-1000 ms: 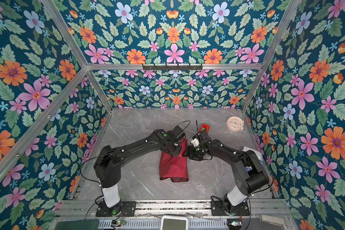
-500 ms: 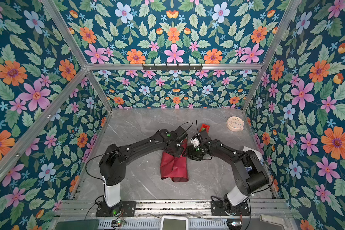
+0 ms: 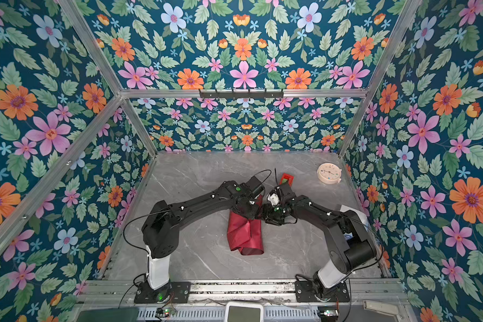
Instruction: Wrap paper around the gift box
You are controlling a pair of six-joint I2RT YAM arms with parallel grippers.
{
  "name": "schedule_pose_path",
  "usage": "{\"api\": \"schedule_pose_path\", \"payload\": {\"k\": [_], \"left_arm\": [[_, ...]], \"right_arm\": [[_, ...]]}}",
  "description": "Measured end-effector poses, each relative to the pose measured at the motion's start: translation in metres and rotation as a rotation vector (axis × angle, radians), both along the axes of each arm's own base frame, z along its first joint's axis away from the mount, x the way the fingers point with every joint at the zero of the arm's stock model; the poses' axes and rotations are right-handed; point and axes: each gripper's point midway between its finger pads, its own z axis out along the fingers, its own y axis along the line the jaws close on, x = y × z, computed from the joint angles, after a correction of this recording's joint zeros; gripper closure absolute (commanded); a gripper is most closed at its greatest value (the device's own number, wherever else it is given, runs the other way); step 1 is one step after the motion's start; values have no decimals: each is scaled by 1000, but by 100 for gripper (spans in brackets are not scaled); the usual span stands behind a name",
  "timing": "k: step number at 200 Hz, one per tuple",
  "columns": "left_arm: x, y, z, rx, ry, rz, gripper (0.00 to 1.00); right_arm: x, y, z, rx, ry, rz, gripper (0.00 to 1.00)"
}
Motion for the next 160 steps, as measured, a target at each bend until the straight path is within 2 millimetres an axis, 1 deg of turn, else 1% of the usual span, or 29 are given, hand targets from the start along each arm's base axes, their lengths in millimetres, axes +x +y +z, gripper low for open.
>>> {"api": "schedule_pose_path", "payload": {"k": [35, 64, 119, 160], "left_arm": [[2, -6, 3, -24, -3, -3, 99], [1, -9, -2, -30, 11, -6, 99], [1, -9, -7, -38, 26, -3, 100], [3, -8, -7, -87, 41, 32, 100]], "right_arm": [[0, 0, 0, 3, -1, 0, 35], [0, 1, -1, 7, -1, -1, 35], [-1, 1, -2, 15, 4, -8, 36], [-1, 2, -2, 23, 8, -13, 36]]}}
